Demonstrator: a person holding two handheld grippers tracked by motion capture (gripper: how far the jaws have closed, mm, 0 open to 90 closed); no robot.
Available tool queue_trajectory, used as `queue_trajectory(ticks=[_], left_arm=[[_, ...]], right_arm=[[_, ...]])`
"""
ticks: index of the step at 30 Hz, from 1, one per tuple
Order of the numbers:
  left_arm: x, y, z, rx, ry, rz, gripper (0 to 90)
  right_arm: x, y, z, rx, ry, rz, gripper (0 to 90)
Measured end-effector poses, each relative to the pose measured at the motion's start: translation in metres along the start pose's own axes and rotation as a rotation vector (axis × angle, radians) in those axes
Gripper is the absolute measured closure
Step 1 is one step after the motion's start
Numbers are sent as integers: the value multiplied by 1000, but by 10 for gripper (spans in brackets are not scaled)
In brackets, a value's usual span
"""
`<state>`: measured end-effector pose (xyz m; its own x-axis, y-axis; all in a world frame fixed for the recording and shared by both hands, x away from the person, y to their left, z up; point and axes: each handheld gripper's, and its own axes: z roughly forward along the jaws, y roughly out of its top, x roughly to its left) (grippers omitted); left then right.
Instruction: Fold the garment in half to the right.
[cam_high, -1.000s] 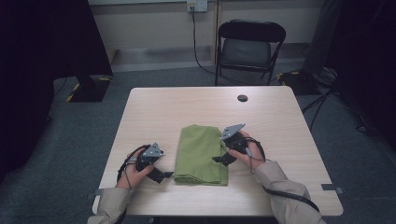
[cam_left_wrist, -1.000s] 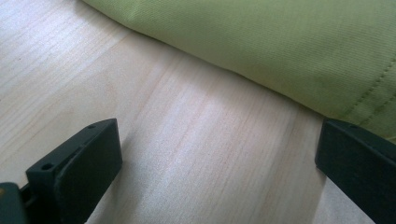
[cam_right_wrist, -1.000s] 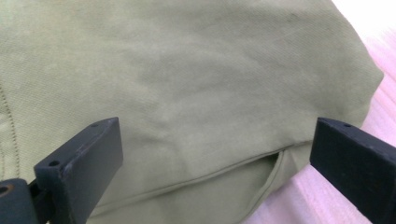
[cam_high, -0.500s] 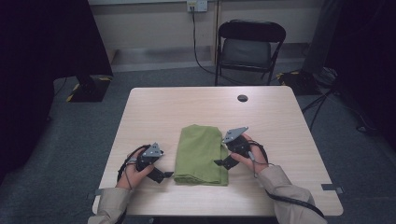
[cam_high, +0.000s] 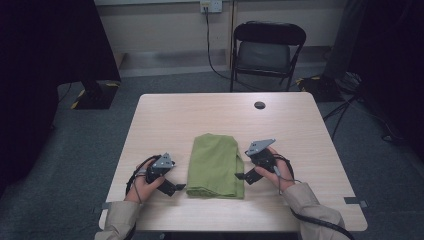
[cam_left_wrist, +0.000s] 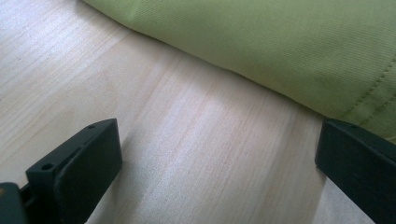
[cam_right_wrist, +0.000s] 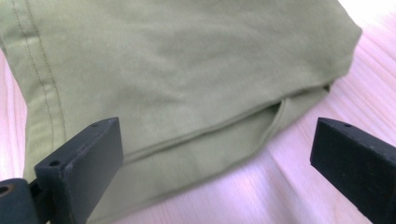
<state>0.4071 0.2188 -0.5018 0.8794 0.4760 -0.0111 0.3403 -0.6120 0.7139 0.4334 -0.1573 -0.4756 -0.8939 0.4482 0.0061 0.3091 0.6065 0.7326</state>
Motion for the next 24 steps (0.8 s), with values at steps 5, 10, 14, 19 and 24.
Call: queue_trajectory(ticks=[5,10,14,19,24], left_arm=[[0,0,0,0,0,0,0],[0,0,0,0,1,0,0],[0,0,0,0,1,0,0],[0,0,0,0,2,-1,0],[0,0,0,0,2,-2,0]], right_arm=[[0,-7,-5,-4,-6,13,15],[1,-13,-10,-7,-13,17,15],[1,-17,-14,-6,-13,22,16],[1,-23,-18,-9,-20,26,17],[1,-28,-23,-17,-26,36,17]])
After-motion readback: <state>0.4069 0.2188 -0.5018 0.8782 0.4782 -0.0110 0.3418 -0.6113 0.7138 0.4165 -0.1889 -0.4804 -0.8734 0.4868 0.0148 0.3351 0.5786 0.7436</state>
